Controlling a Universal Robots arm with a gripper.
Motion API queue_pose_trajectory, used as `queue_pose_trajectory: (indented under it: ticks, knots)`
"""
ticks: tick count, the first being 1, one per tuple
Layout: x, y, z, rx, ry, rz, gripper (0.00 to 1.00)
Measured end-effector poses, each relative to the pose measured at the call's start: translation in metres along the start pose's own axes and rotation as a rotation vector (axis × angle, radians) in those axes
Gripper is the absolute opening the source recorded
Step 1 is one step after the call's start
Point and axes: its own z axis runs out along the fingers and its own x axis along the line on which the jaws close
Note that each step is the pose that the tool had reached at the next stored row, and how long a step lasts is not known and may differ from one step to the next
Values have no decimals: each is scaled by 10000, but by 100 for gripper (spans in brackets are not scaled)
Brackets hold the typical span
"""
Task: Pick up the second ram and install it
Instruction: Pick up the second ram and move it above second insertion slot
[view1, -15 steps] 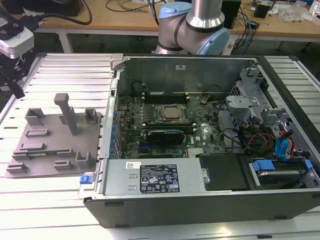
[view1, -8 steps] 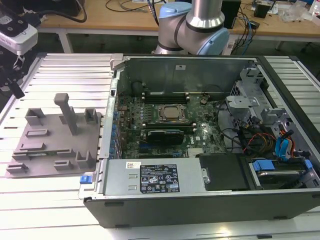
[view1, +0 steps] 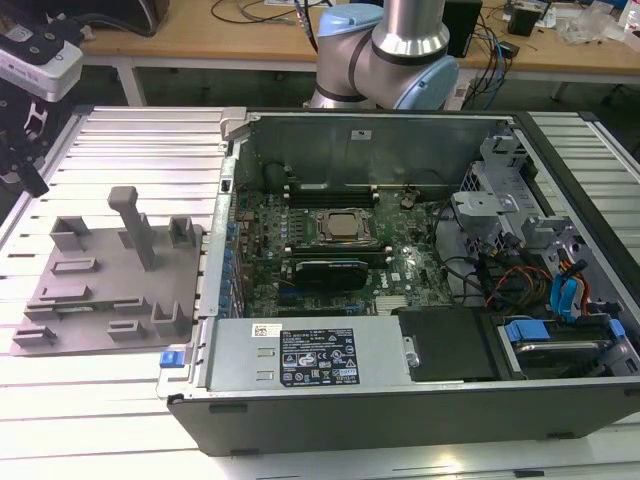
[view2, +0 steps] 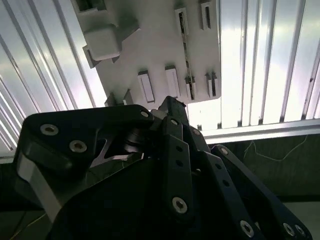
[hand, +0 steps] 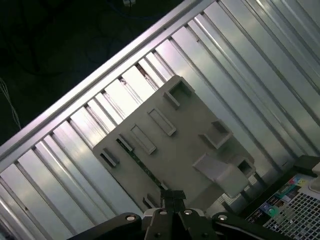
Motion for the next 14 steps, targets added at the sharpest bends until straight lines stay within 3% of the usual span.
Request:
queue_pose_trajectory:
  ticks: [6, 9, 12, 14]
  knots:
    - [0, 0, 0, -23, 38, -837, 8]
    - [0, 0, 0, -28, 45, -1006, 8]
    - [0, 0, 1, -58, 93, -2073, 8]
    - [0, 0, 2, -70, 112, -2509, 8]
